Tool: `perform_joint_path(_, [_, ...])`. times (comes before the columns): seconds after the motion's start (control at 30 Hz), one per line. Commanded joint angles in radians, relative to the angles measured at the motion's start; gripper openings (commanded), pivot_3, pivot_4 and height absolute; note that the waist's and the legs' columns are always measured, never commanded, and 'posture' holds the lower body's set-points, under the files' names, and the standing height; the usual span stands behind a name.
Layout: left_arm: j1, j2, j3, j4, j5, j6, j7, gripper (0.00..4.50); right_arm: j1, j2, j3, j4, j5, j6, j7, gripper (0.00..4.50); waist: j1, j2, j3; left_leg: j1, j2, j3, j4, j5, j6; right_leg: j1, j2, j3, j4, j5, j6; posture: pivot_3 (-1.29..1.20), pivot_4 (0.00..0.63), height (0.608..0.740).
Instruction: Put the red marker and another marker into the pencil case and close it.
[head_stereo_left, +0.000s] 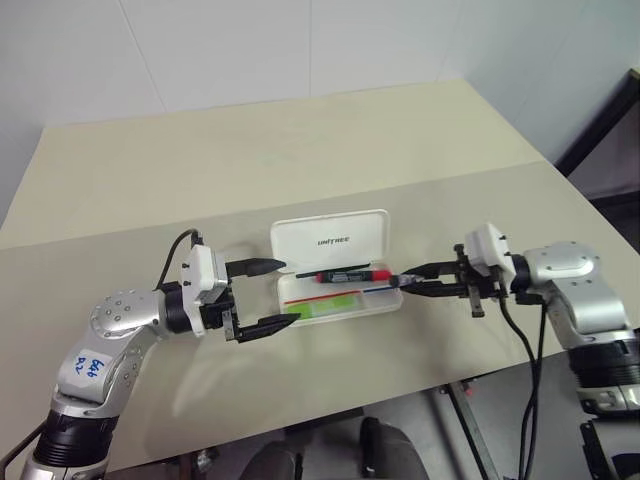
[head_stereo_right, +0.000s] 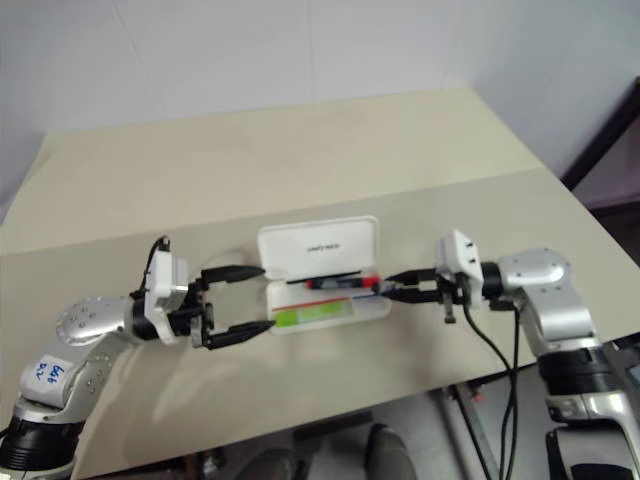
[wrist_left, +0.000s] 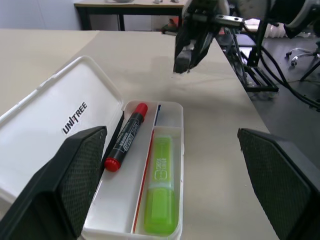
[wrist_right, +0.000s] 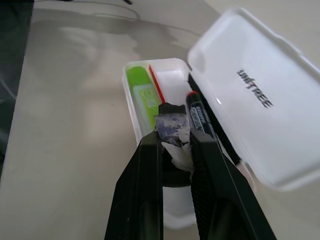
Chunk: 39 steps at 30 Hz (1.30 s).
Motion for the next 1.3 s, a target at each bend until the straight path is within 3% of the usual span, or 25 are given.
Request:
perform_joint_path(0.03, [0.011,0.026,0.004,-0.026,0.027,-0.034,-0.015,4.50,-0.039,0.026,0.016,0.049,-0.014,-0.065,0.044,0.39,0.001,0.000,0.000,0.000,0.000,0.000,-0.001,0.000,0.000,0.000,0.000,0.000,0.000,0.000,0.000,0.00,0.150,0.740])
perform_joint_path(0.63, [-0.014,0.024,0.010,-0.036,0.022,-0.020,0.005,4.50,-0.126,0.105,0.083,0.335,-0.110,-0.291,0.106,0.39,-0.012,0.000,0.000,0.000,0.000,0.000,0.000,0.000,0.000,0.000,0.000,-0.002,0.000,0.000,0.000,0.00,0.150,0.740])
perform_joint_path(0.77, [-0.032,0.024,0.008,-0.027,0.024,-0.019,0.007,4.50,-0.147,0.124,0.090,0.403,-0.139,-0.350,0.096,1.68,-0.015,0.000,0.000,0.001,0.000,0.000,0.000,0.000,0.000,0.000,0.001,-0.002,0.000,0.000,0.000,0.00,0.150,0.740])
perform_joint_path(1.0, [-0.051,0.021,0.005,-0.011,0.029,-0.024,0.005,4.50,-0.181,0.137,0.078,0.440,-0.149,-0.393,0.091,4.33,-0.014,0.000,0.000,0.001,0.000,0.000,0.000,0.000,0.000,0.000,0.000,-0.002,0.000,0.000,0.000,0.00,0.150,0.740])
perform_joint_path(1.2, [-0.056,0.021,0.007,0.005,0.033,-0.032,0.000,4.50,-0.163,0.114,0.059,0.332,-0.107,-0.335,0.091,4.45,-0.014,0.001,0.000,0.001,0.000,-0.001,-0.001,0.000,0.000,0.000,0.000,-0.002,0.000,0.000,0.000,0.00,0.150,0.740])
perform_joint_path(1.3, [-0.044,0.034,0.011,0.023,0.050,-0.053,-0.017,4.50,-0.080,0.060,0.026,0.176,-0.048,-0.260,0.081,4.45,-0.007,0.001,0.000,0.000,0.000,-0.002,-0.001,0.000,0.000,0.000,0.000,-0.003,0.001,0.000,0.000,0.00,0.150,0.740])
